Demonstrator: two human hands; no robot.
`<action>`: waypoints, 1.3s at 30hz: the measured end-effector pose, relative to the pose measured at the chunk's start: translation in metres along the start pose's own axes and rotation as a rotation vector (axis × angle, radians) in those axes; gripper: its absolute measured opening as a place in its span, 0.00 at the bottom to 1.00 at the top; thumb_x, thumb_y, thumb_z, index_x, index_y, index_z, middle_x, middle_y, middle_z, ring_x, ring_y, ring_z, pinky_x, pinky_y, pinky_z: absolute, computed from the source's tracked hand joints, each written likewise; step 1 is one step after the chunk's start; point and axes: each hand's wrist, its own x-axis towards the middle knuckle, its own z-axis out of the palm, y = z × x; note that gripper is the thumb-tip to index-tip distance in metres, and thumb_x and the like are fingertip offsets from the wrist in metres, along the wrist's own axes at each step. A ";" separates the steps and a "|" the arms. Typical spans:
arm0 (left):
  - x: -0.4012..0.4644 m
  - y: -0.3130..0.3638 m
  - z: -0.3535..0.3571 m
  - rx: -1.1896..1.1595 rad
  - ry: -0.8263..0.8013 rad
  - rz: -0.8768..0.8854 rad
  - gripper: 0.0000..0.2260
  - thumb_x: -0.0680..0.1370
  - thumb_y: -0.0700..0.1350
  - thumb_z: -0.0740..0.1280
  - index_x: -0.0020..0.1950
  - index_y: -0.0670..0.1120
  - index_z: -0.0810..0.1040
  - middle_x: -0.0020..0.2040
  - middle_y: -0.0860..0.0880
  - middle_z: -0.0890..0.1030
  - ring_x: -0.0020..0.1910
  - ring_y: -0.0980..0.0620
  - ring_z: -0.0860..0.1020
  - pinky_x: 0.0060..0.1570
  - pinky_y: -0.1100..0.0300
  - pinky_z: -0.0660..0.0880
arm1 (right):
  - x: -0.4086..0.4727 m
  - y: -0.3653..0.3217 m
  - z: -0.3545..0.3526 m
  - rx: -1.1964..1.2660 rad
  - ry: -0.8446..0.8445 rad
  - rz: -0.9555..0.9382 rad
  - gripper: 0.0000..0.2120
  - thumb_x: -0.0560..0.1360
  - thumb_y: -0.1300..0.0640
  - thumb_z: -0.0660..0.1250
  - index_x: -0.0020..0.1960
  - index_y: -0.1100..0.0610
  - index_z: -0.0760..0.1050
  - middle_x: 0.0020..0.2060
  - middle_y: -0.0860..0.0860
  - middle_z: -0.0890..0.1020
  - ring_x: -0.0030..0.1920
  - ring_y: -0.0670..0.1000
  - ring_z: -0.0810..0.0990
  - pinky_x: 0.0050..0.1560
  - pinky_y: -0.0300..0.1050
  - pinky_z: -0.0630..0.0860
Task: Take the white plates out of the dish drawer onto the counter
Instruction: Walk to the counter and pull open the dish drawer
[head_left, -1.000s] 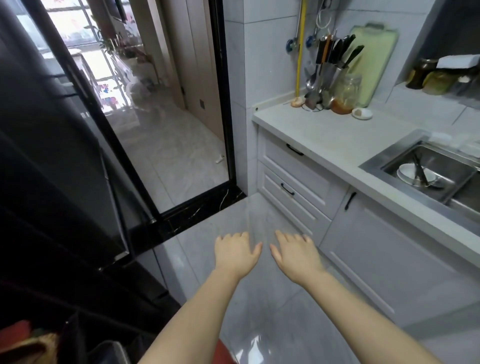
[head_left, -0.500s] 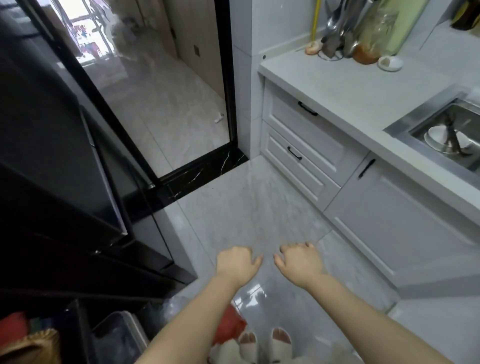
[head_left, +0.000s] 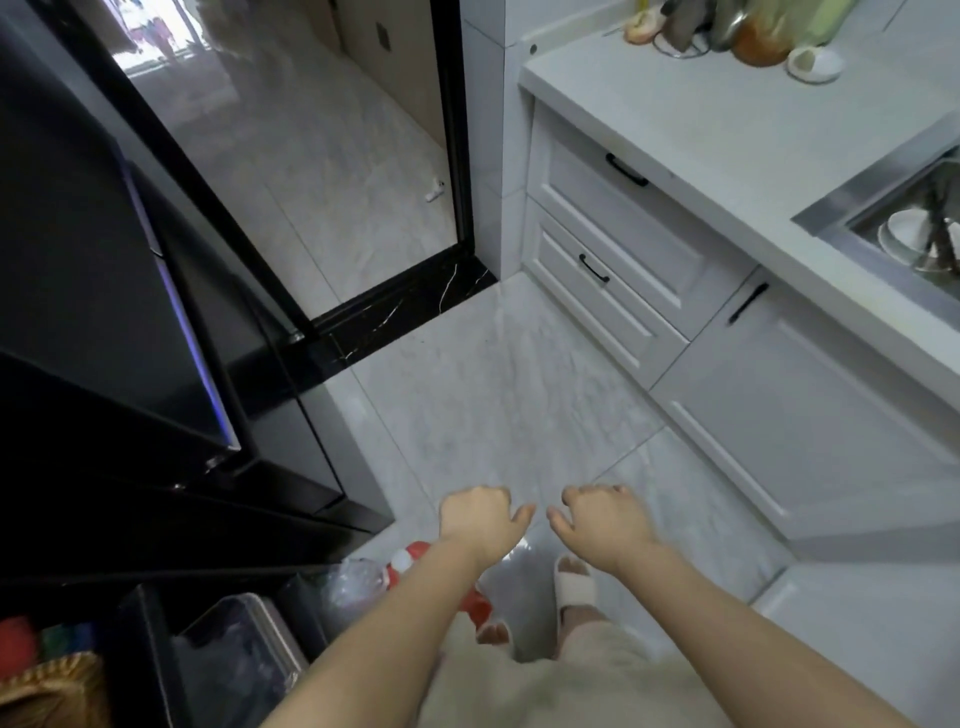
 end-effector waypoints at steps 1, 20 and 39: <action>0.003 0.002 0.000 0.011 0.002 -0.007 0.25 0.78 0.62 0.51 0.51 0.46 0.79 0.46 0.47 0.83 0.46 0.46 0.80 0.43 0.55 0.72 | 0.004 0.004 0.000 -0.003 -0.012 -0.009 0.20 0.77 0.43 0.52 0.54 0.56 0.75 0.51 0.54 0.83 0.53 0.56 0.79 0.56 0.51 0.69; 0.076 0.047 -0.038 -0.110 0.055 -0.332 0.25 0.78 0.62 0.52 0.53 0.46 0.80 0.49 0.47 0.83 0.49 0.45 0.80 0.47 0.55 0.70 | 0.108 0.088 -0.046 -0.060 -0.092 -0.268 0.20 0.78 0.44 0.52 0.54 0.58 0.75 0.52 0.55 0.82 0.52 0.58 0.80 0.51 0.49 0.71; 0.132 -0.056 -0.105 -0.087 0.037 -0.352 0.22 0.79 0.60 0.51 0.45 0.46 0.77 0.45 0.45 0.82 0.45 0.45 0.79 0.43 0.54 0.67 | 0.216 0.001 -0.101 -0.193 -0.087 -0.364 0.20 0.77 0.45 0.53 0.56 0.57 0.75 0.56 0.55 0.81 0.57 0.57 0.77 0.57 0.50 0.70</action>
